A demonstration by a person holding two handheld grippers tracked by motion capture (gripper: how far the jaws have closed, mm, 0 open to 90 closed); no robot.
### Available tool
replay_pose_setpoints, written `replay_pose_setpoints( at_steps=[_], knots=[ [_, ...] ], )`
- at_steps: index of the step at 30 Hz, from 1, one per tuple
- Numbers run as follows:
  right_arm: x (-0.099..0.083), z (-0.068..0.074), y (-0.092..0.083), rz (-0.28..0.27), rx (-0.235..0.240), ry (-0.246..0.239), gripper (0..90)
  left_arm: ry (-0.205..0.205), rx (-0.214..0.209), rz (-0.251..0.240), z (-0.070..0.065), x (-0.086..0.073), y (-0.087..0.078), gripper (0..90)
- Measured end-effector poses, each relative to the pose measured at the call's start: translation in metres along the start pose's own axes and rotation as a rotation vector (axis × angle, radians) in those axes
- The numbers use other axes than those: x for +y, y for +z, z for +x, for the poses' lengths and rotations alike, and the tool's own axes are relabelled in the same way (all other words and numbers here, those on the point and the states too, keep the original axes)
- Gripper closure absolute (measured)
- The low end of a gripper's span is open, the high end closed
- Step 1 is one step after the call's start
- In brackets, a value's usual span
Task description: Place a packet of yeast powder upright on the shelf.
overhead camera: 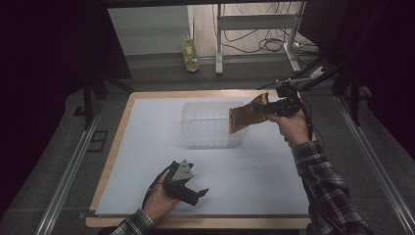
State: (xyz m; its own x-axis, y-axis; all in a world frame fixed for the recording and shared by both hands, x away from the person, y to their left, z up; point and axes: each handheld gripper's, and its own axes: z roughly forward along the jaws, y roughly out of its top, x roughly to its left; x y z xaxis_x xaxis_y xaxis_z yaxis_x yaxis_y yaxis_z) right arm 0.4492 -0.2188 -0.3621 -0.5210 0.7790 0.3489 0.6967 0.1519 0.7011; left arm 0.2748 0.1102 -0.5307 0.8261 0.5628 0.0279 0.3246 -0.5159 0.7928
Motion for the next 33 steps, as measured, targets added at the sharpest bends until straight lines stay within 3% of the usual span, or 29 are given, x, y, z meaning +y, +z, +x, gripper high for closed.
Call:
replay_pose_setpoints(
  at_steps=[14, 33],
  knots=[
    [0.009, -0.002, 0.035, 0.054, -0.034, 0.005, 71.4, 0.007, -0.001, 0.007, -0.001, 0.000, 0.001, 0.6],
    [0.016, -0.010, 0.067, -0.004, -0.021, 0.051, 71.3, 0.007, -0.005, 0.006, -0.001, 0.000, 0.002, 0.6]
  ],
)
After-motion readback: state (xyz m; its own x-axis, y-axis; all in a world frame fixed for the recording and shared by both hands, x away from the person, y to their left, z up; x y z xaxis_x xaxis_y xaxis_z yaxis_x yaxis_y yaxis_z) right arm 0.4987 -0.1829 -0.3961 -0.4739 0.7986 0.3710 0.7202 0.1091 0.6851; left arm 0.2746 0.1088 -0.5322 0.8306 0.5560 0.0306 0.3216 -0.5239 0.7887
